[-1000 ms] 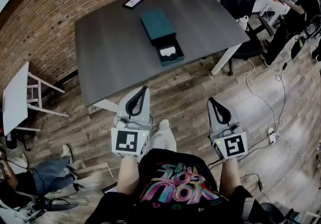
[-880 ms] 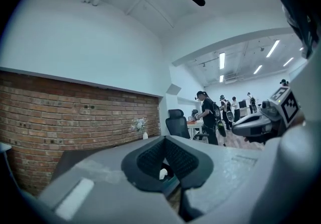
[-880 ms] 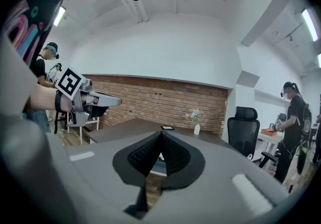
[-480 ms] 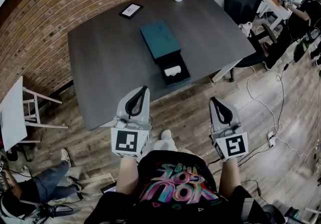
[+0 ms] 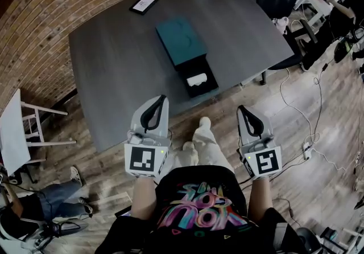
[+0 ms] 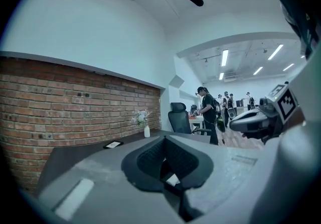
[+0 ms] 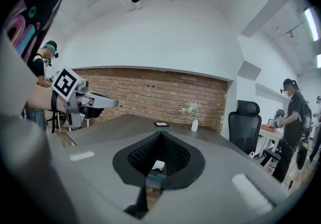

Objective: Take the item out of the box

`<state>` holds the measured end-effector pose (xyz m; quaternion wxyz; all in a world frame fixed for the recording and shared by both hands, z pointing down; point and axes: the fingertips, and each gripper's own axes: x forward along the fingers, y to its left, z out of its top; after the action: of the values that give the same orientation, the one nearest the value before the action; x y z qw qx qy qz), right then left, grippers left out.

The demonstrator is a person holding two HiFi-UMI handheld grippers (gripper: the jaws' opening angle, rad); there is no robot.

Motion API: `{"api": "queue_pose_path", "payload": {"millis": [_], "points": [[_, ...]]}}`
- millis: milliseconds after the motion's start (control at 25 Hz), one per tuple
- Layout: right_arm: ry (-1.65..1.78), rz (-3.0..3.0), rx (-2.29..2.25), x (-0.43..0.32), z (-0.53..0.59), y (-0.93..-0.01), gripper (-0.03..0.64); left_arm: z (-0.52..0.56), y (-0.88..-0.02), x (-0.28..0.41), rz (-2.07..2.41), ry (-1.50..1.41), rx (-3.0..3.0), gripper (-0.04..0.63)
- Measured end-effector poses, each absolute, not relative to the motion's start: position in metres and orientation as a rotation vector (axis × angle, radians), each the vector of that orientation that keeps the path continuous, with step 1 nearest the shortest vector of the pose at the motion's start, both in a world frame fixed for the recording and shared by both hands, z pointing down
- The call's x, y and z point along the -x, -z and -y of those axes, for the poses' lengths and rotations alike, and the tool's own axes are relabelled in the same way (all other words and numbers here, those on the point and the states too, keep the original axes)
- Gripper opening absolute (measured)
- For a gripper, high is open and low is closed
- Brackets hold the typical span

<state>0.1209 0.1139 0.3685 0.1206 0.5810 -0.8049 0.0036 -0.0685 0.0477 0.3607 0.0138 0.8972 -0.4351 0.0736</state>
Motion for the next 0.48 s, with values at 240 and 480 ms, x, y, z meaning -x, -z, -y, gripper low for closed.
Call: {"api": "queue_pose_path", "payload": {"millis": [240,480], "points": [[-0.017,2.373,-1.667,-0.127,-0.076,-0.373,0.000,-0.017,-0.368,0.062,1.381,-0.233,-2.743,-0.002],[-0.019,2.414,-1.634,-0.134,-0.016,-0.372,0.000,0.033,-0.365,0.050,1.403,-0.231,-2.741,-0.002]]}}
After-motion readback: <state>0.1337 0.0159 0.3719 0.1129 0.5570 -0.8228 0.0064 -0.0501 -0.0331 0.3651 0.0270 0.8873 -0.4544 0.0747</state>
